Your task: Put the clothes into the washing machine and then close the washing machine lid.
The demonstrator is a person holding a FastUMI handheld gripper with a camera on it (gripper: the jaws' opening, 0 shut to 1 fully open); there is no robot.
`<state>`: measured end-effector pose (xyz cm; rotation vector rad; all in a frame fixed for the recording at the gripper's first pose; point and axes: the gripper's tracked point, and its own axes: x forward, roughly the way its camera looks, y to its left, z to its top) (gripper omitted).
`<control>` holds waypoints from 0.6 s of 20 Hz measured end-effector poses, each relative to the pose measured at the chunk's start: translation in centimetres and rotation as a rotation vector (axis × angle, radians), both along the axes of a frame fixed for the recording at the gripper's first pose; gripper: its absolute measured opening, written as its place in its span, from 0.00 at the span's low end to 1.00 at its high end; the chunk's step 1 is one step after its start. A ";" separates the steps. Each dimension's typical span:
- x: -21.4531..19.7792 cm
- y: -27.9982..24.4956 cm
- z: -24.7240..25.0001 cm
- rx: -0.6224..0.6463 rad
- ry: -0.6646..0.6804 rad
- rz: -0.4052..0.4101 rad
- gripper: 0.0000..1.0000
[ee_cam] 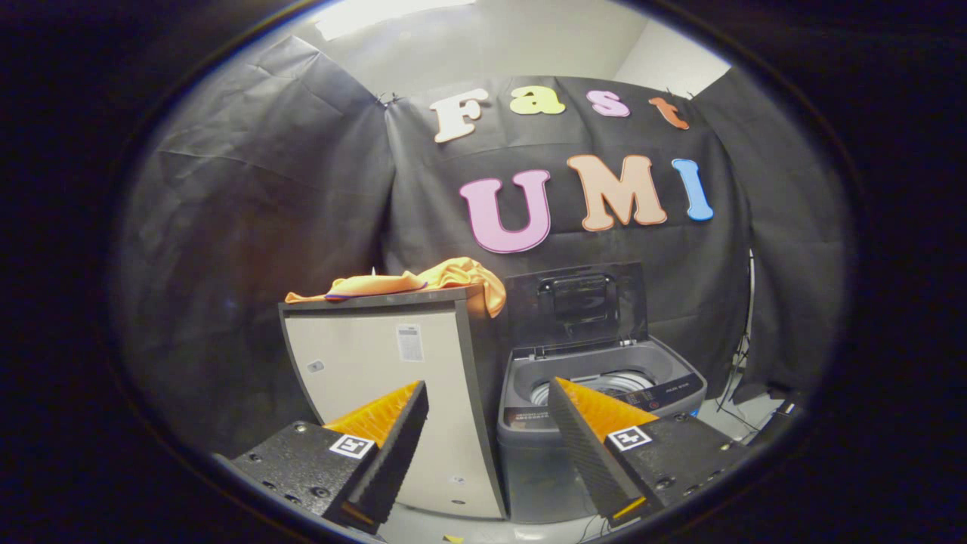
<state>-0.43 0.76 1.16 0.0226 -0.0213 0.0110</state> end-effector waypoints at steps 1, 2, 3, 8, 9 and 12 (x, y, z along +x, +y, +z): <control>0.1 0.0 0.1 -0.003 0.000 0.001 0.96; 0.2 0.1 0.4 -0.008 -0.003 0.001 0.96; 0.6 0.1 0.6 -0.011 -0.003 0.002 0.96; 3.0 0.9 2.0 0.008 0.012 0.014 0.96; 3.8 1.1 2.5 0.012 0.012 0.014 0.96; 6.9 2.3 4.9 -0.006 0.000 0.016 0.96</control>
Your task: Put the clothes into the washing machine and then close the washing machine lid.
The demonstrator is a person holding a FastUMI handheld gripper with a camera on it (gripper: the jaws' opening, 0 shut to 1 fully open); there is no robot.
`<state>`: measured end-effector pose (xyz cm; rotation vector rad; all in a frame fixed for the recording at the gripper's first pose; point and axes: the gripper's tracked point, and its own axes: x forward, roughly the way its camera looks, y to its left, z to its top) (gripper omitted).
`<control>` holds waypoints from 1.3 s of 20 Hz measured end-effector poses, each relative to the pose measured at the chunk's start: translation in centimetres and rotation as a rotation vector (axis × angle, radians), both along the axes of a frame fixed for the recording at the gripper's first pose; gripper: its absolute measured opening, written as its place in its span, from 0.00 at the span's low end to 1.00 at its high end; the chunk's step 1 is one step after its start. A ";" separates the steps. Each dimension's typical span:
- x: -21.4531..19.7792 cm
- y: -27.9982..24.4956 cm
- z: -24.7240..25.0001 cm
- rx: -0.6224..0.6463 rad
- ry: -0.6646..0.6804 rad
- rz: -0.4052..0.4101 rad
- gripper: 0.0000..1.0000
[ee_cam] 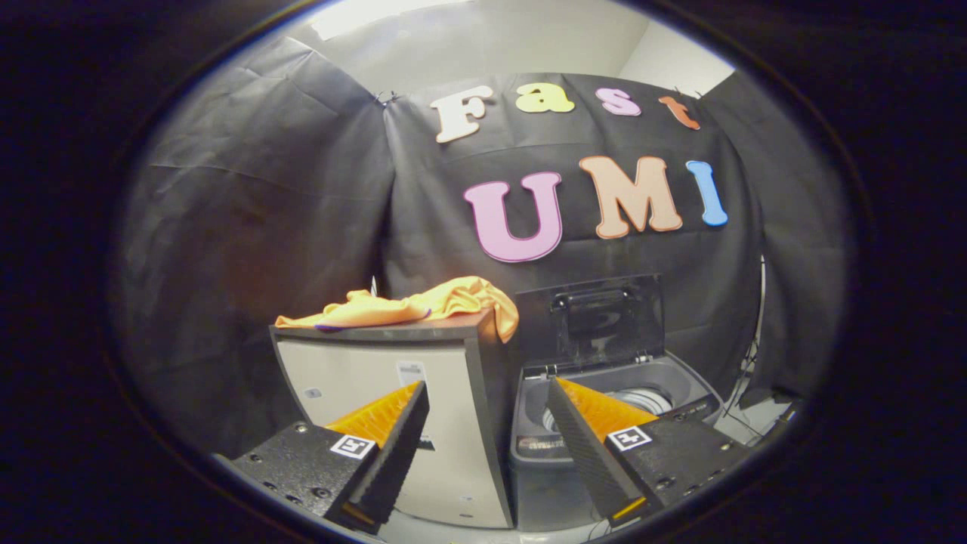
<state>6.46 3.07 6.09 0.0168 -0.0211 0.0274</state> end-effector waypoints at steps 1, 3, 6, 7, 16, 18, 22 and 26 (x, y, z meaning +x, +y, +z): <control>0.9 0.5 1.0 0.001 -0.012 0.005 0.96; 3.6 2.6 3.4 0.023 -0.034 0.037 0.96; 7.3 4.3 5.9 0.028 0.005 0.009 0.96; 8.2 5.3 6.6 0.029 0.016 0.015 0.96; 19.5 10.7 7.5 0.121 0.205 -0.015 0.96; 22.1 11.8 6.5 0.110 0.286 -0.015 0.96; 25.7 13.2 2.7 -0.006 0.459 -0.030 0.97; 26.2 14.1 0.6 -0.038 0.554 -0.046 0.98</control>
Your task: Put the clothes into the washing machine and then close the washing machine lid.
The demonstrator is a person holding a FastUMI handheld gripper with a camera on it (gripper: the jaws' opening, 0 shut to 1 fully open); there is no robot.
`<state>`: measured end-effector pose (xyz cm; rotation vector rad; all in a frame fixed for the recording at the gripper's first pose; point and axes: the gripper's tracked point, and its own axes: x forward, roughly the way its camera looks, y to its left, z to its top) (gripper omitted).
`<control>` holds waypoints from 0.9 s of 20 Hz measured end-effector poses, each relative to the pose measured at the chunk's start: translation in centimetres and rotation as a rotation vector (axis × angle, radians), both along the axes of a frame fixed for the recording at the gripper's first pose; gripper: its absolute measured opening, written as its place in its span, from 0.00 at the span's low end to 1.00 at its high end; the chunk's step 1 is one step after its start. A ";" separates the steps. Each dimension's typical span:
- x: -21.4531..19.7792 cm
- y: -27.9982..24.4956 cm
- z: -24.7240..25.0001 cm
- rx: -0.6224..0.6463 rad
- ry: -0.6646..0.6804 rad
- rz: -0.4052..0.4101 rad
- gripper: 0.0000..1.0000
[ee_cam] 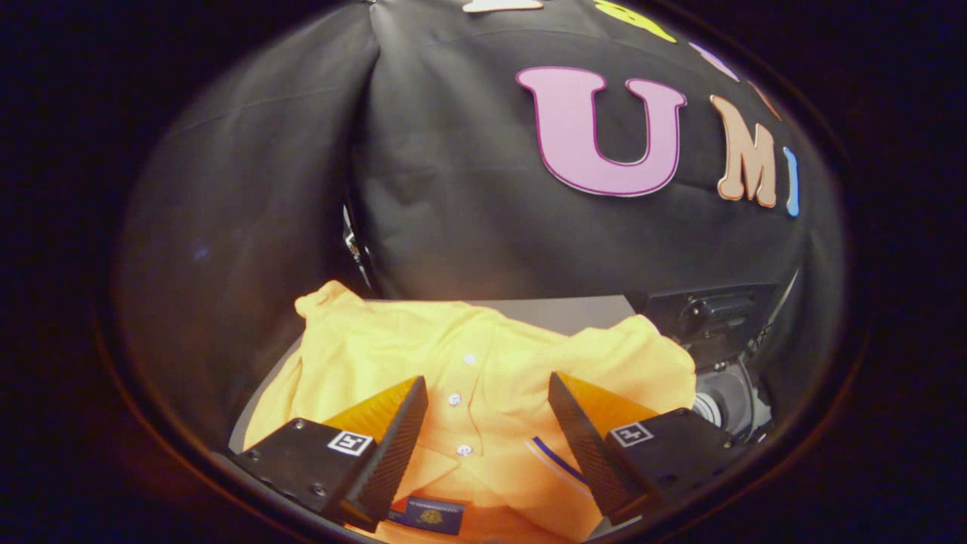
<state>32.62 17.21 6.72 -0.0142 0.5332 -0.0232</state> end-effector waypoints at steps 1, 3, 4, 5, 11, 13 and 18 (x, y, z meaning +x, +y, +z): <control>-0.9 0.0 -0.6 0.010 0.052 0.001 0.95; -0.3 -0.2 -0.6 0.000 0.036 0.010 0.89; -0.4 -0.7 -0.6 -0.023 0.045 0.005 0.85; -0.6 -1.0 -0.7 -0.046 0.046 0.015 0.82; -2.5 -0.6 0.1 -0.111 -0.005 0.209 0.14; -3.9 -0.9 0.3 -0.038 0.013 0.259 0.06; -4.9 -3.7 4.4 0.188 -0.052 0.295 0.02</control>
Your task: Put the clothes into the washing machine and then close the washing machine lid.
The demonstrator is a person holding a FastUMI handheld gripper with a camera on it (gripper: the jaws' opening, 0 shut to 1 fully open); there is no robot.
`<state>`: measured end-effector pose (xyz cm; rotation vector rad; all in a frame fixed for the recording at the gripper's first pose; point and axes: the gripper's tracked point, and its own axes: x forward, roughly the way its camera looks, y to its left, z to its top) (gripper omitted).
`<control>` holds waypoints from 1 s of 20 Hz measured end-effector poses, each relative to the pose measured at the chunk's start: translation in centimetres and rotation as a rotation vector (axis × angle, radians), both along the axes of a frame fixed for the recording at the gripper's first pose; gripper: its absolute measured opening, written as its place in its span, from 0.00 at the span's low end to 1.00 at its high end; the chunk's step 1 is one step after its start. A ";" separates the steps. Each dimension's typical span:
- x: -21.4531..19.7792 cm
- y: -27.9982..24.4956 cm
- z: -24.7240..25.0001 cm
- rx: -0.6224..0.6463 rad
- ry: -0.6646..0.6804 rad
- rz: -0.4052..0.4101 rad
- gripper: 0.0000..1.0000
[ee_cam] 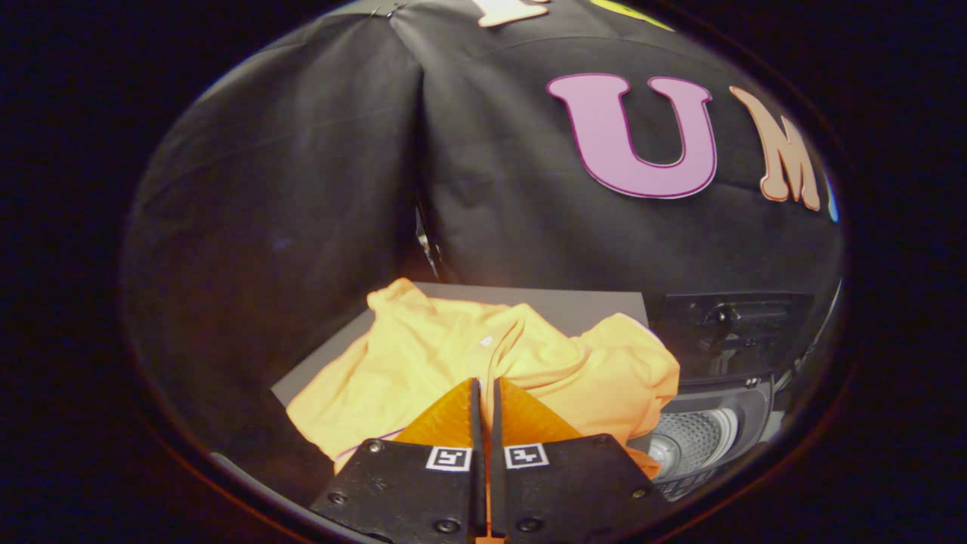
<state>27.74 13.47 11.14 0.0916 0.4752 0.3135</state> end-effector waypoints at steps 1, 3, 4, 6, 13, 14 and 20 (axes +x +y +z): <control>-0.5 -1.0 0.5 0.001 -0.009 -0.002 0.02; -1.3 -4.4 2.0 -0.024 -0.017 -0.027 0.02; -1.3 -6.0 2.7 -0.017 -0.021 -0.038 0.02; -1.3 -8.6 4.0 0.021 -0.034 -0.060 0.02; -0.1 -19.7 5.8 0.135 -0.075 -0.153 0.02; 0.2 -21.0 6.1 0.161 -0.087 -0.171 0.02; -0.1 -27.9 3.3 0.116 -0.115 -0.237 0.02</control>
